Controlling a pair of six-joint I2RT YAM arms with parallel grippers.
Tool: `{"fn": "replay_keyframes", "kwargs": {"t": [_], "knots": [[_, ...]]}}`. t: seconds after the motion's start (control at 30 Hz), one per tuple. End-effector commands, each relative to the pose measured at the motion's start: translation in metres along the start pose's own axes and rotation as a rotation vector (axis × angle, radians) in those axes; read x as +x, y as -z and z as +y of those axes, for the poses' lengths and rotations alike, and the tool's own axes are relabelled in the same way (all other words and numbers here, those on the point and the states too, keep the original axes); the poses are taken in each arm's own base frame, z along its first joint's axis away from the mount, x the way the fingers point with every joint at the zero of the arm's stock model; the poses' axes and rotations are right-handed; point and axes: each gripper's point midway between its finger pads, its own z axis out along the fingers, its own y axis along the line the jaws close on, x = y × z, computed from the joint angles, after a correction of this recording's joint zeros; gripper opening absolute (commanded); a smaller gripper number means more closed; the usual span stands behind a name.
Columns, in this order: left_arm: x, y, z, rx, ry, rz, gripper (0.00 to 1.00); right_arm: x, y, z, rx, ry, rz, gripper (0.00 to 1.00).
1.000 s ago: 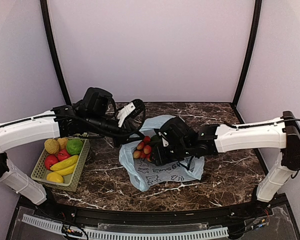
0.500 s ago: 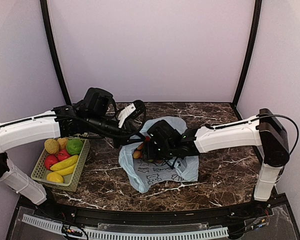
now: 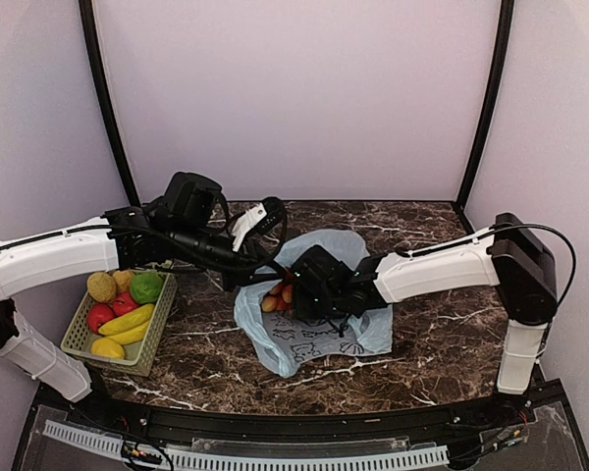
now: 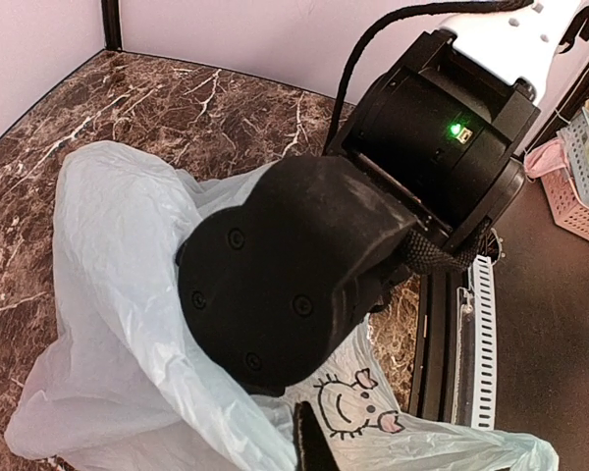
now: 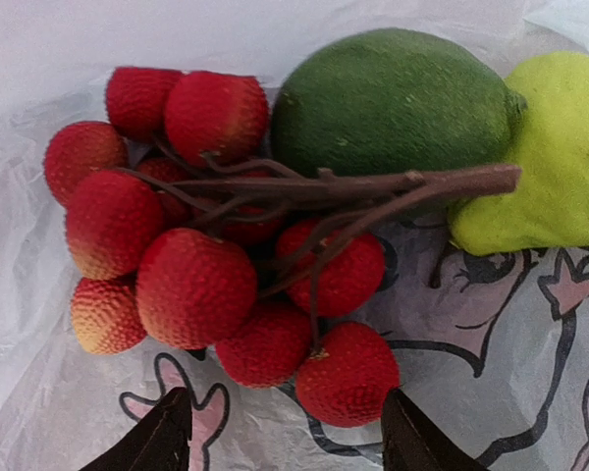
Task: Untie the knot of the plastic bag and take out the fruit
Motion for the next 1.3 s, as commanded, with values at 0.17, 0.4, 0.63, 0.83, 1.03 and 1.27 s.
{"fn": "replay_keyframes", "kwargs": {"t": [0.17, 0.4, 0.63, 0.83, 1.03, 1.27], "knots": [[0.0, 0.003, -0.007, 0.025, -0.011, -0.003, 0.01, 0.002, -0.01, -0.026, 0.066, 0.006, 0.021, 0.54], [0.0, 0.003, -0.008, 0.028, -0.01, -0.003, 0.01, 0.009, -0.024, -0.031, 0.073, 0.017, 0.062, 0.49], [0.0, 0.003, -0.007, 0.03, -0.007, -0.001, 0.01, 0.016, -0.034, -0.034, 0.086, 0.033, 0.084, 0.48], [0.0, 0.003, -0.007, 0.025, -0.006, -0.002, 0.01, 0.011, -0.032, -0.029, 0.067, 0.058, 0.064, 0.31], [0.002, 0.001, -0.003, 0.007, -0.008, 0.006, 0.01, 0.001, -0.017, -0.015, -0.019, 0.102, -0.002, 0.17], [0.009, -0.003, 0.008, -0.048, 0.007, 0.032, 0.01, -0.01, 0.02, 0.013, -0.065, 0.218, -0.111, 0.1]]}}
